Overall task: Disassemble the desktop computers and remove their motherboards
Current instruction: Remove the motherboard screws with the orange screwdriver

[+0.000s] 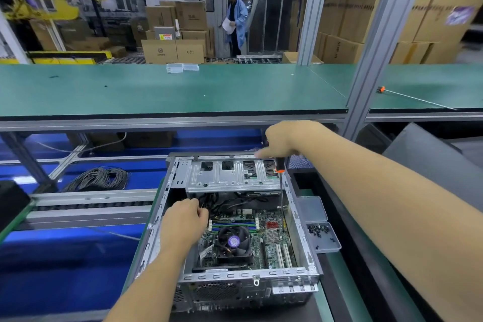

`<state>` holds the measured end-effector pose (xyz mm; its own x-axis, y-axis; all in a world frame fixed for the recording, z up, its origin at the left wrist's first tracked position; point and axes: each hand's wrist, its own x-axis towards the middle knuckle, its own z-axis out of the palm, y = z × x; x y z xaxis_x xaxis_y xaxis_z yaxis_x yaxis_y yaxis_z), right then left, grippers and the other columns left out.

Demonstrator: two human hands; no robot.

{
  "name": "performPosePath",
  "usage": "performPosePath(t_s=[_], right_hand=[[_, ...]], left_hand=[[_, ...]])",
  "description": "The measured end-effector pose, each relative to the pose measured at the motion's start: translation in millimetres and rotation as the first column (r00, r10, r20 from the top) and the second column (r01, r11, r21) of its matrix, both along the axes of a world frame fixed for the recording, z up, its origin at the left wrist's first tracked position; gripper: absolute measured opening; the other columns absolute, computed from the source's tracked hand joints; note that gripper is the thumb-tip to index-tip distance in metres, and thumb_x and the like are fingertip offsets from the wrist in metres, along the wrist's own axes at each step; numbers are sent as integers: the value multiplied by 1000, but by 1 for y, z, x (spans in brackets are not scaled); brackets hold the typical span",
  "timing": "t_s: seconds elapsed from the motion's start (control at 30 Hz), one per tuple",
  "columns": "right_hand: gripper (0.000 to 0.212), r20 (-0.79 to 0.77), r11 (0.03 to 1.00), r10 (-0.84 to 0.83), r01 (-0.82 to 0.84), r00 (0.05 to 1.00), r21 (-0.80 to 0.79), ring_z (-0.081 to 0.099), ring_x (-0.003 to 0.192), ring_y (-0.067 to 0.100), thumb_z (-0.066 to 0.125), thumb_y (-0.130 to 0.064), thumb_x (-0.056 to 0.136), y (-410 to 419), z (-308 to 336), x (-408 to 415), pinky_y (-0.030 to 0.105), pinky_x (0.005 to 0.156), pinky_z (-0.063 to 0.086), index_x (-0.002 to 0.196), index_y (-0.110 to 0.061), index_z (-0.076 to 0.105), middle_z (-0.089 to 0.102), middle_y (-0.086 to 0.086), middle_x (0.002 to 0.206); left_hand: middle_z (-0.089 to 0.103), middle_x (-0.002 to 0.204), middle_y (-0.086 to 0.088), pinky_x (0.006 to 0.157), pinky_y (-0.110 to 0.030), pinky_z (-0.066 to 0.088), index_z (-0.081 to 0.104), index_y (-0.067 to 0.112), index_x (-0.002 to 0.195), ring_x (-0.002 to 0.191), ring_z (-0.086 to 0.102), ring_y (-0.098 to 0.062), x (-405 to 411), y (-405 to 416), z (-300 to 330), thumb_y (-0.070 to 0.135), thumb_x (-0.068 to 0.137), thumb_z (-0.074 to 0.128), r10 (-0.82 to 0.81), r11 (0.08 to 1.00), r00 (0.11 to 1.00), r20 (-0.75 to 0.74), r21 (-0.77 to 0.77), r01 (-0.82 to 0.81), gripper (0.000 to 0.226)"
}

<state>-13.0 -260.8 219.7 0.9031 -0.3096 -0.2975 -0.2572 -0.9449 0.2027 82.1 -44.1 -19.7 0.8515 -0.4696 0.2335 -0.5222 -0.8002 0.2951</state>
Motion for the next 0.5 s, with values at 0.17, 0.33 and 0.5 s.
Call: performPosePath(t_s=[0.17,0.33,0.5], right_hand=[[18,23,985,6,-10,1000,173,52,69,15,60,-24,95,-3,-3,-1,30,57,48,111,-18,52,52,-3,91],[38,47,999,-15,16,999,-28,44,56,14,44,-40,104,-1,-6,2,29,53,38,78,-12,47,47,-1,73],[23,-11,979,16,-14,1000,201,61,75,19,64,-27,95,-2,-2,-2,34,60,57,114,-19,54,54,-4,93]], left_hand=[[37,51,4,43,-29,26,34,17,55,50,35,-14,0,0,0,22,84,55,-1,1000,1000,5,-20,1,36],[38,51,3,43,-29,26,35,17,56,50,36,-14,1,0,-1,22,84,54,-9,1000,1000,2,-2,9,35],[38,52,3,45,-30,27,34,17,56,51,36,-15,1,0,0,23,86,53,-8,1000,1000,7,-2,8,35]])
